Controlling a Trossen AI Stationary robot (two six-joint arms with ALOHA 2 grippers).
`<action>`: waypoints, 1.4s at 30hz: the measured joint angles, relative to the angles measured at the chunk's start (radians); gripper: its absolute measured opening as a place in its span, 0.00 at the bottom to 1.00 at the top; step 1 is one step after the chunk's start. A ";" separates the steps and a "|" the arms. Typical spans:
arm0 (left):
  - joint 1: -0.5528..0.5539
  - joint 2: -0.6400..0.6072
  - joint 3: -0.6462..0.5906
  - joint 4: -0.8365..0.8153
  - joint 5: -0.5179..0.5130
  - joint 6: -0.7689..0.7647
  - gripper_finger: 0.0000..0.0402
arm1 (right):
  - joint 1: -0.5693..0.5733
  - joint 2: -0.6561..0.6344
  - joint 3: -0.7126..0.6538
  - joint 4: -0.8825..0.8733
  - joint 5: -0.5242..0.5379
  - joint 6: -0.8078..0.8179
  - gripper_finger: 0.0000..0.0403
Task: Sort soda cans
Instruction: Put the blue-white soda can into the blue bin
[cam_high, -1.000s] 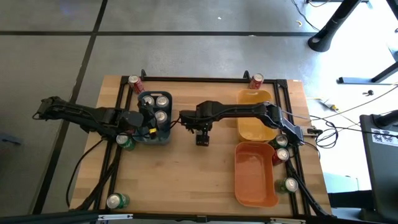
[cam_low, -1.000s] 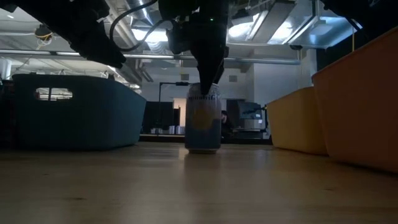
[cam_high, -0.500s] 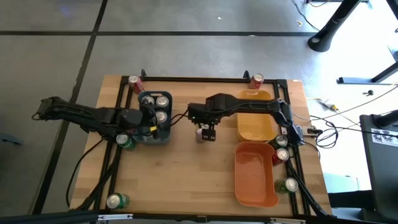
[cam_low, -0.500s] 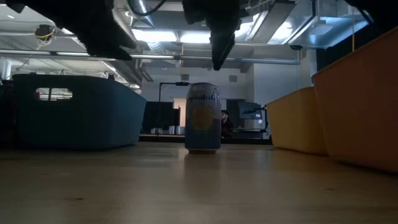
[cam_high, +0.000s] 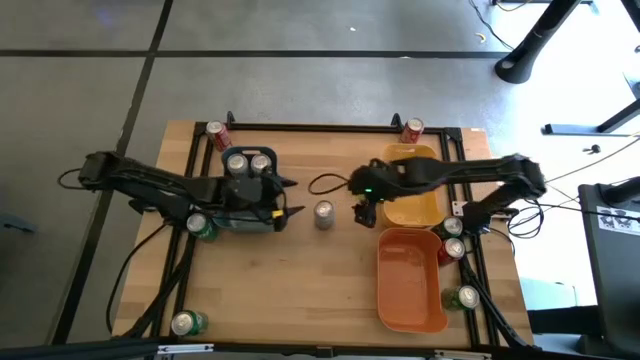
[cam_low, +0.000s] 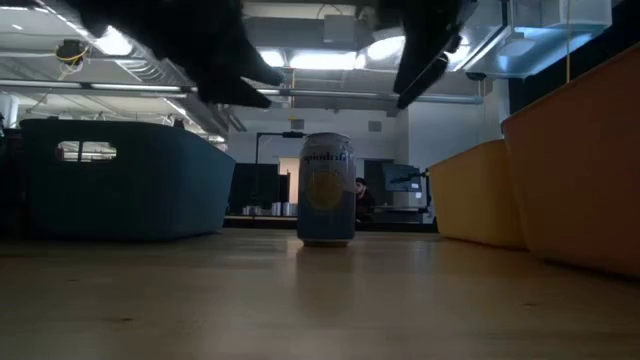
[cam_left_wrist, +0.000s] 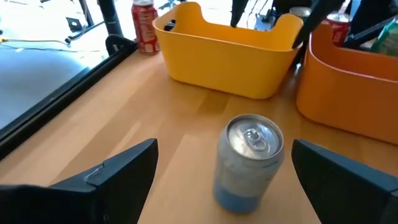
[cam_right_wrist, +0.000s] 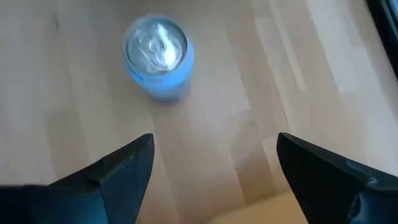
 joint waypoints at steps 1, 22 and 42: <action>0.000 0.022 0.015 -0.002 0.000 0.000 0.89 | 0.000 -0.040 -0.057 0.070 0.000 0.004 0.84; 0.005 0.421 0.142 0.256 0.029 -0.036 0.89 | 0.005 -0.220 -0.544 0.698 -0.045 0.080 0.84; 0.005 0.510 0.141 0.331 0.043 -0.045 0.73 | 0.057 -0.219 -0.544 0.718 0.019 0.084 0.84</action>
